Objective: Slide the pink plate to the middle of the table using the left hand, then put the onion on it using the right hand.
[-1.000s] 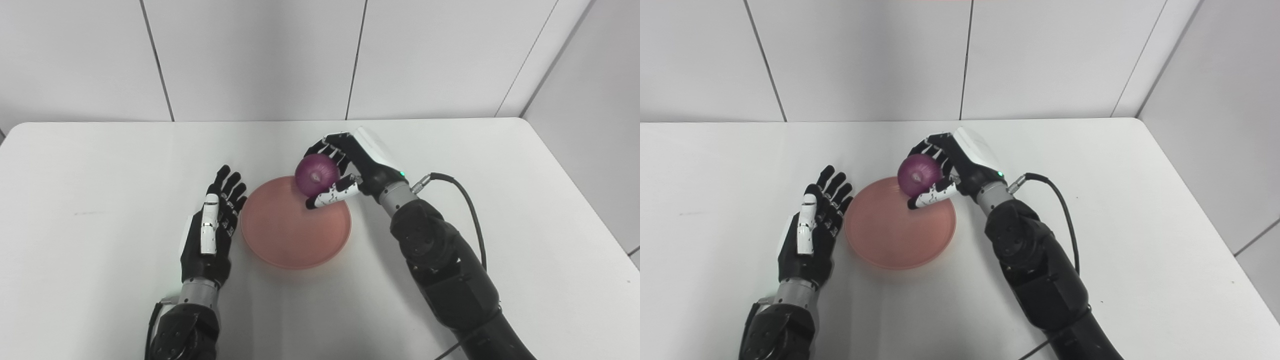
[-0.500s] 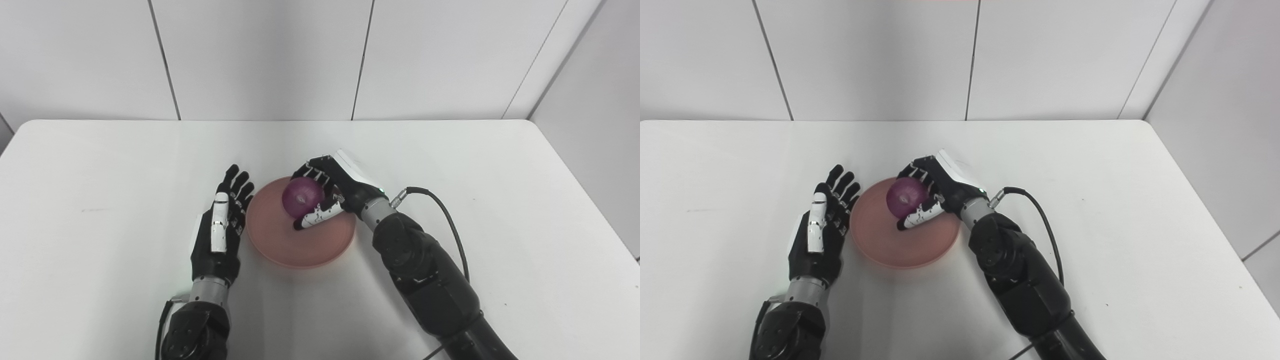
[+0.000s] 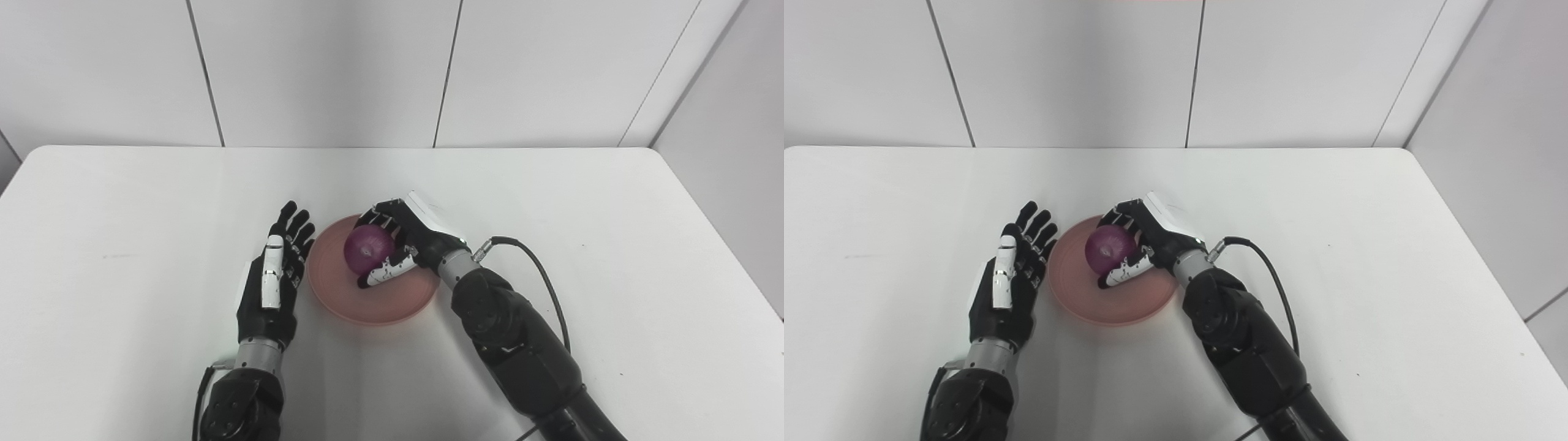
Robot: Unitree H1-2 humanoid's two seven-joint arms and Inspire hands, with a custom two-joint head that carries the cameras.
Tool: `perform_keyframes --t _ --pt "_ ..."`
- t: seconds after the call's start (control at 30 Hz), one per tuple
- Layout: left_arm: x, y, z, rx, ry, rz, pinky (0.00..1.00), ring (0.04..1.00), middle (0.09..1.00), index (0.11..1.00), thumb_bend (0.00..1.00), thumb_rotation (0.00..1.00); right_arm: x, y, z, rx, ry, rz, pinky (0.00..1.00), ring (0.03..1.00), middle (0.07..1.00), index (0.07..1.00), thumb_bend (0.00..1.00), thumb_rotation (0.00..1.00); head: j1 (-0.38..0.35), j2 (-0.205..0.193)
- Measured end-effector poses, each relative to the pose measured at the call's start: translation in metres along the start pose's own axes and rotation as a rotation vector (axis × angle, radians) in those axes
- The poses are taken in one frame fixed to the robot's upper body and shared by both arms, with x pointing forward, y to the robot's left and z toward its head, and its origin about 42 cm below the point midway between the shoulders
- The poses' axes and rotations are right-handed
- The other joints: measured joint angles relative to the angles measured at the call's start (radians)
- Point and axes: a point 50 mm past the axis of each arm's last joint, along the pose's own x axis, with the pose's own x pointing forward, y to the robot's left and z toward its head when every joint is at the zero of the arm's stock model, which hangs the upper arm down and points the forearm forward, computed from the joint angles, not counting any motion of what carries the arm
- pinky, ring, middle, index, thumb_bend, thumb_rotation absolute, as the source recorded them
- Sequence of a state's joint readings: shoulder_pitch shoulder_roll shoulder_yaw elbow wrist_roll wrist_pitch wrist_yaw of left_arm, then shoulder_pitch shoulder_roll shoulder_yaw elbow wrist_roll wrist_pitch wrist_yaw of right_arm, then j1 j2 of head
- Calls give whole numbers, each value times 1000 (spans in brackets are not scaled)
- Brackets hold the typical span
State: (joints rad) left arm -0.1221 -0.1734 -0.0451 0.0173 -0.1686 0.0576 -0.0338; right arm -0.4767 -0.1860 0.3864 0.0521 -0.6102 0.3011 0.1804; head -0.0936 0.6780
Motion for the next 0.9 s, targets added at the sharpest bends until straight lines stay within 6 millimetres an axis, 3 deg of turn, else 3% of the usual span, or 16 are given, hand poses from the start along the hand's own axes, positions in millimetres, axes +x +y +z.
perform_keyframes --t 0.03,0.07,0.13,0.33,0.37,0.43,0.5,0.6,0.67,0.77,0.9 --pt "0 0 0 0 0 2 932 935 938 914 451 1000 0 0 0 1 -1 -1 455 528 593 490 522 140 0 0" --pt "0 0 0 0 0 3 931 935 939 916 451 1000 0 1 0 1 -2 -2 449 530 602 562 730 143 0 0" --pt "0 0 0 0 0 3 927 933 937 914 446 1000 -2 1 1 -1 -4 -3 473 562 636 634 884 178 0 -2" --pt "0 0 0 0 -1 9 927 936 939 915 453 1000 -10 4 5 -18 -22 10 529 630 697 695 959 220 -3 -2" --pt "0 0 0 0 -1 9 927 936 940 916 452 1000 -11 4 6 -20 -25 15 379 485 584 712 975 222 -3 -2" --pt "0 0 0 0 -1 10 926 935 938 915 451 1000 -14 4 8 -20 -37 25 182 253 359 722 992 209 -2 0" --pt "0 0 0 0 -1 11 927 934 938 915 451 1000 -16 4 9 -17 -44 32 122 182 287 721 999 210 -2 0" --pt "0 0 0 0 -1 11 924 931 934 913 442 1000 -20 5 11 -14 -56 45 314 426 525 726 1000 238 -3 -2" --pt "0 0 0 0 -1 11 921 930 934 911 444 1000 -21 6 11 -18 -62 55 335 448 543 747 1000 236 -3 -2" --pt "0 0 0 1 -1 12 924 933 939 916 442 1000 -24 6 8 -20 -63 59 608 695 746 777 1000 226 -3 0" --pt "0 0 0 1 -1 12 924 934 939 918 441 1000 -27 3 6 -35 -82 60 774 824 843 835 1000 261 -5 -2"
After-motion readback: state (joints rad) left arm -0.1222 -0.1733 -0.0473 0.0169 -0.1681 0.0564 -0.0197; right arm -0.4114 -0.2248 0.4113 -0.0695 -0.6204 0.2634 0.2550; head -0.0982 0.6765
